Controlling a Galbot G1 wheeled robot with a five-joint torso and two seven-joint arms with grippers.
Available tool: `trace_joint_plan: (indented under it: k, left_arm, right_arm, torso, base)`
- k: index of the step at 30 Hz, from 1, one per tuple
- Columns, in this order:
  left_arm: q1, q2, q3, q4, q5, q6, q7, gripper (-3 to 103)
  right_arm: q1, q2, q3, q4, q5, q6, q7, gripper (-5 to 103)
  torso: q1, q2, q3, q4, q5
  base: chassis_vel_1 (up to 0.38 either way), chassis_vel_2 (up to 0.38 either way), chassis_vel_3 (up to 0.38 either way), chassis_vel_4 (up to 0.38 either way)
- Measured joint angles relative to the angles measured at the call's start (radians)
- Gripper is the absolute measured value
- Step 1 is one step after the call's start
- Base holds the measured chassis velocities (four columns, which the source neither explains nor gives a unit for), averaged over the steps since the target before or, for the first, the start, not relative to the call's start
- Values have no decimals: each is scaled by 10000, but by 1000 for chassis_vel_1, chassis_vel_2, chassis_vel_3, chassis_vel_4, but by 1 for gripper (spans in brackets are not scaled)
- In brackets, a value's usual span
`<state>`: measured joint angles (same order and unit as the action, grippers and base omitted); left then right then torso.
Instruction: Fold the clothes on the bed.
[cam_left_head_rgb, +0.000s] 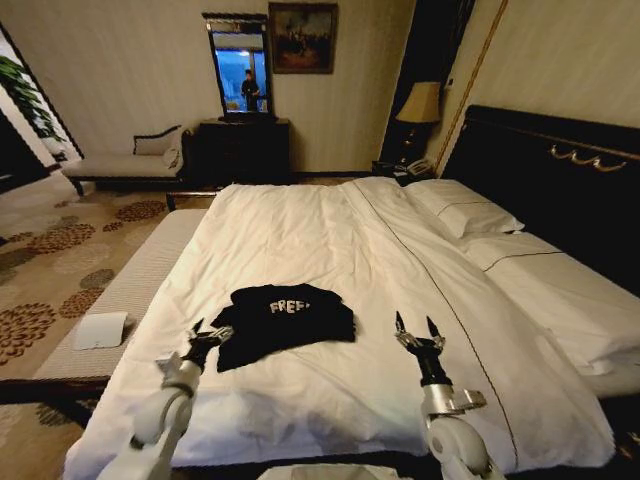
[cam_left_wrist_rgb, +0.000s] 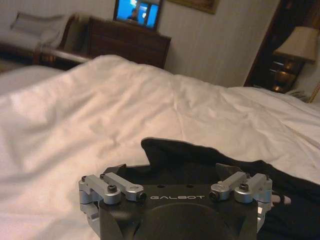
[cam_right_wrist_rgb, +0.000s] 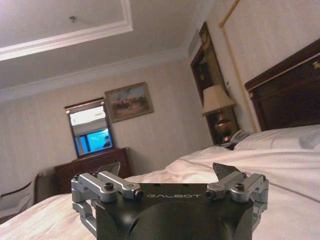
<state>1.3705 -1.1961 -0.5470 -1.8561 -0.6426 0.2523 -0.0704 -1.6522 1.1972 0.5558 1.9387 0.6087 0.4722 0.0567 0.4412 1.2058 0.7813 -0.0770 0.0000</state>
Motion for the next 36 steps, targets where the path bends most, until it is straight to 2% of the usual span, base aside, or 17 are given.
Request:
trace_joint_plan:
  k: [1,2,6,13,17,24,30,31,34,36]
  left_arm:
    - [-463,7,166,419,-330,48,-77,100]
    - [-463,7,166,419,-330,48,-77,100]
    - [-1871,-243,558,1610,-956,172,-240,100]
    - [-3099,-455,820,2756,-716,230,-257,100]
    - [-4113,-489,1128,3999,-477,194,-223,100]
    - [-5017,-769,1485,5468,-521,158,-204,100]
    - [-5189,-839,1605,5716,-729,164,-271,100]
    - [-5194,-839,1610,5721,-740,164,-276,103]
    - [-5205,-830,1615,5708,-763,171,-277,90]
    - [-5194,-816,1615,5675,-766,179,-277,90]
  right_arm:
    - [-16,42,76,-28,5,82,-8,100]
    - [-16,42,76,-28,5,82,-8,100]
    - [-4,130,207,-175,-59,253,-72,100]
    - [126,143,153,-369,-165,259,-98,100]
    - [173,18,218,-447,-158,255,-85,100]
    - [312,33,263,-627,-253,160,25,100]
    - [318,118,280,-675,-290,115,75,100]
    - [317,116,289,-675,-290,112,76,100]
    - [318,74,348,-678,-288,96,86,100]
    - [322,73,358,-686,-288,92,91,100]
  torso:
    - [0,0,0,0,-2]
    - [0,0,0,0,-2]
    - [2,-1,1,-3,-1]
    - [0,-1,0,0,3]
    - [1,-1,0,0,0]
    - [1,-1,0,0,0]
    - [1,-1,0,0,1]
    - [1,0,0,0,1]
    - [1,0,0,0,0]
    - [0,0,-1,0,-1]
  base:
    - [0,0,0,0]
    - [0,0,0,0]
    - [0,0,0,0]
    - [0,0,0,0]
    - [0,0,0,0]
    - [0,0,0,0]
    - [0,0,0,0]
    - [0,0,0,0]
    - [0,0,0,0]
    - [0,0,0,0]
